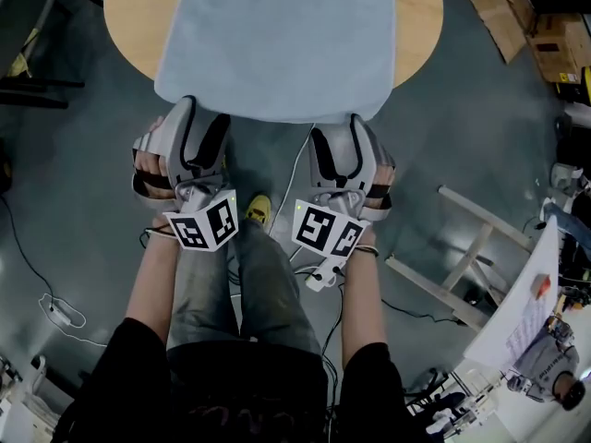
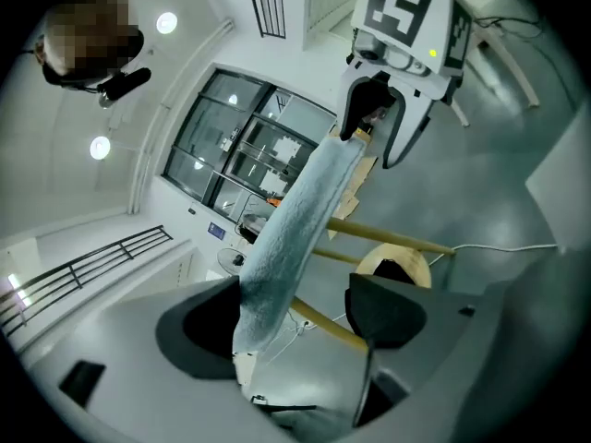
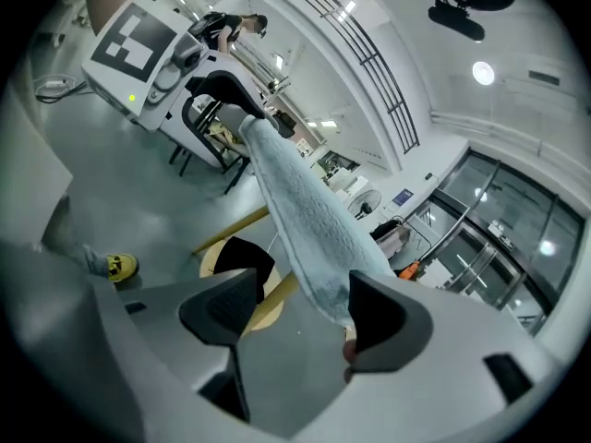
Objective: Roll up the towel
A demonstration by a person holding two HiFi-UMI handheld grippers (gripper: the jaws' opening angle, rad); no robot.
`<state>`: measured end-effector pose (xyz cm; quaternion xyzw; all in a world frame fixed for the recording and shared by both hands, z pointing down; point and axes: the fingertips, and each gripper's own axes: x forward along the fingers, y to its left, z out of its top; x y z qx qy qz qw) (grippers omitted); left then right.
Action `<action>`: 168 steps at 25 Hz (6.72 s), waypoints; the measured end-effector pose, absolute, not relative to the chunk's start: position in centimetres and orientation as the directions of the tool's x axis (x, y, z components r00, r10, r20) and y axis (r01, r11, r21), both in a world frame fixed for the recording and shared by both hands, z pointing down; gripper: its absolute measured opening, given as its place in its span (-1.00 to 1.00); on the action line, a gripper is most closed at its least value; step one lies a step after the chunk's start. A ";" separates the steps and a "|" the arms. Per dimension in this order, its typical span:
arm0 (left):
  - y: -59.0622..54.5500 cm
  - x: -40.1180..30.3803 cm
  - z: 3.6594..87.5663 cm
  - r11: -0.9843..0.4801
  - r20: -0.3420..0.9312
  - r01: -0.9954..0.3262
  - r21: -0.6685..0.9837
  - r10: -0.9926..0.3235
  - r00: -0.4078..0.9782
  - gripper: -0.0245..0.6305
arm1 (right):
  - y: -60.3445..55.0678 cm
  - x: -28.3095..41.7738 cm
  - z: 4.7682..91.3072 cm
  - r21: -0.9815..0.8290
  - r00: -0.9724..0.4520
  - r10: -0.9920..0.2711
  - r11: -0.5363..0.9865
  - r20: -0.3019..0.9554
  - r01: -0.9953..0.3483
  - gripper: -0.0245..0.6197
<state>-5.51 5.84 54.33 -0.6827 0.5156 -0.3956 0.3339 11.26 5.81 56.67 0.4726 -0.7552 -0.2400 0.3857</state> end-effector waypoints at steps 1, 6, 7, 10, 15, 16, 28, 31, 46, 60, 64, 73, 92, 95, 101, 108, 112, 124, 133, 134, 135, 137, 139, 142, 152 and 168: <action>5.7 -5.5 54.3 -0.235 0.188 -0.431 -0.871 -0.971 0.150 0.19 | 5.7 11.4 56.6 0.730 -0.254 -0.903 0.430 0.347 -0.531 0.00; 5.9 -5.8 52.5 -0.217 0.164 -0.430 -0.876 -0.974 0.156 0.00 | 5.4 11.3 54.8 0.722 -0.259 -0.914 0.405 0.312 -0.561 -0.19; 5.9 -5.8 52.1 -0.221 0.166 -0.432 -0.875 -0.973 0.160 -0.01 | 5.5 11.2 54.4 0.715 -0.264 -0.913 0.409 0.312 -0.568 -0.19; 5.9 -5.6 51.6 -0.241 0.187 -0.425 -0.873 -0.969 0.164 -0.02 | 5.5 11.6 53.8 0.719 -0.269 -0.908 0.419 0.322 -0.554 -0.19; 6.2 -5.3 50.8 -0.287 0.224 -0.393 -0.873 -0.954 0.198 -0.42 | 5.5 11.6 52.1 0.732 -0.284 -0.909 0.414 0.304 -0.542 -0.27; 6.4 -5.2 50.7 -0.298 0.232 -0.386 -0.873 -0.950 0.209 -0.53 | 5.5 11.4 51.6 0.734 -0.291 -0.909 0.413 0.298 -0.540 -0.34; 5.0 -5.1 45.1 -0.467 0.383 -0.388 -0.795 -0.881 0.277 -0.55 | 3.4 11.8 45.7 0.691 -0.334 -0.885 0.464 0.325 -0.555 -0.45; 5.1 -4.4 45.9 -0.582 0.485 -0.357 -0.731 -0.811 0.328 -0.59 | 3.0 11.5 45.5 0.675 -0.354 -0.863 0.502 0.359 -0.541 -0.46; 1.2 -5.5 47.7 -0.798 0.683 -0.300 -0.523 -0.603 0.411 -0.85 | -0.1 11.3 47.9 0.637 -0.308 -0.814 0.579 0.493 -0.509 -0.69; -2.4 -6.3 47.1 -0.852 0.686 -0.417 -0.316 -0.509 0.520 -0.52 | -1.2 14.4 47.0 0.618 -0.262 -0.805 0.581 0.533 -0.530 -0.53; -3.3 -5.1 48.0 -0.867 0.705 -0.346 -0.358 -0.494 0.509 -0.52 | -2.2 14.2 48.5 0.611 -0.243 -0.787 0.600 0.568 -0.516 -0.60; -4.5 -9.7 47.4 -0.808 0.689 -0.449 -0.381 -0.572 0.445 -0.52 | -2.5 15.4 48.6 0.561 -0.264 -0.775 0.608 0.575 -0.562 -0.51; 0.6 -9.1 49.7 -0.895 0.833 -0.222 -0.388 -0.443 0.332 -0.43 | 1.5 12.5 51.2 0.436 -0.425 -0.507 0.862 0.750 -0.260 -0.30; 0.5 -9.7 50.4 -0.920 0.859 -0.202 -0.336 -0.387 0.336 -0.40 | 1.6 12.9 51.7 0.395 -0.415 -0.455 0.890 0.788 -0.226 -0.37; 1.1 -9.5 51.3 -0.953 0.886 -0.192 -0.234 -0.290 0.362 -0.81 | 2.3 12.8 52.3 0.275 -0.428 -0.357 0.930 0.830 -0.242 -0.66; 4.5 -10.2 51.0 -0.981 0.909 -0.159 -0.107 -0.161 0.384 -0.85 | 4.4 12.6 52.0 0.202 -0.441 -0.288 0.951 0.850 -0.233 -0.83; 5.3 -10.6 50.8 -0.984 0.905 -0.180 -0.019 -0.093 0.415 -0.85 | 5.7 12.6 51.6 0.122 -0.472 -0.247 0.952 0.846 -0.279 -0.84; -1.4 -10.8 49.6 -0.961 0.864 -0.257 0.098 -0.046 0.501 -0.81 | 0.0 12.8 50.5 0.084 -0.460 -0.261 0.925 0.849 -0.370 -0.79; -5.0 -10.9 50.7 -0.955 0.850 -0.294 -0.022 -0.173 0.497 -0.65 | -4.0 14.0 50.8 0.122 -0.453 -0.404 0.837 0.795 -0.533 -0.52; -5.0 -10.9 50.8 -0.954 0.847 -0.299 -0.021 -0.176 0.502 -0.65 | -4.0 14.0 50.8 0.122 -0.456 -0.407 0.836 0.791 -0.535 -0.51; -5.0 -11.0 50.7 -0.952 0.844 -0.304 -0.023 -0.181 0.505 -0.64 | -4.0 13.8 50.7 0.136 -0.456 -0.416 0.838 0.787 -0.529 -0.50; -5.0 -11.0 50.0 -0.950 0.835 -0.312 -0.034 -0.198 0.513 -0.63 | -3.8 13.6 49.8 0.187 -0.455 -0.445 0.842 0.771 -0.506 -0.50; -4.7 -11.0 49.0 -0.950 0.830 -0.310 -0.047 -0.209 0.517 -0.63 | -3.5 13.6 48.5 0.240 -0.448 -0.479 0.838 0.755 -0.491 -0.52; -4.0 -10.9 47.2 -0.946 0.815 -0.318 -0.062 -0.233 0.531 -0.63 | -2.7 14.1 46.6 0.297 -0.429 -0.526 0.817 0.734 -0.494 -0.52; 0.4 -8.5 48.5 -0.956 0.858 -0.184 -0.227 -0.285 0.427 -0.56 | 0.5 10.7 48.9 0.427 -0.413 -0.519 0.853 0.748 -0.299 -0.61; -0.8 -9.1 50.8 -0.980 0.905 -0.160 -0.120 -0.174 0.388 -0.81 | -0.3 10.4 51.7 0.201 -0.418 -0.294 0.947 0.859 -0.252 -0.84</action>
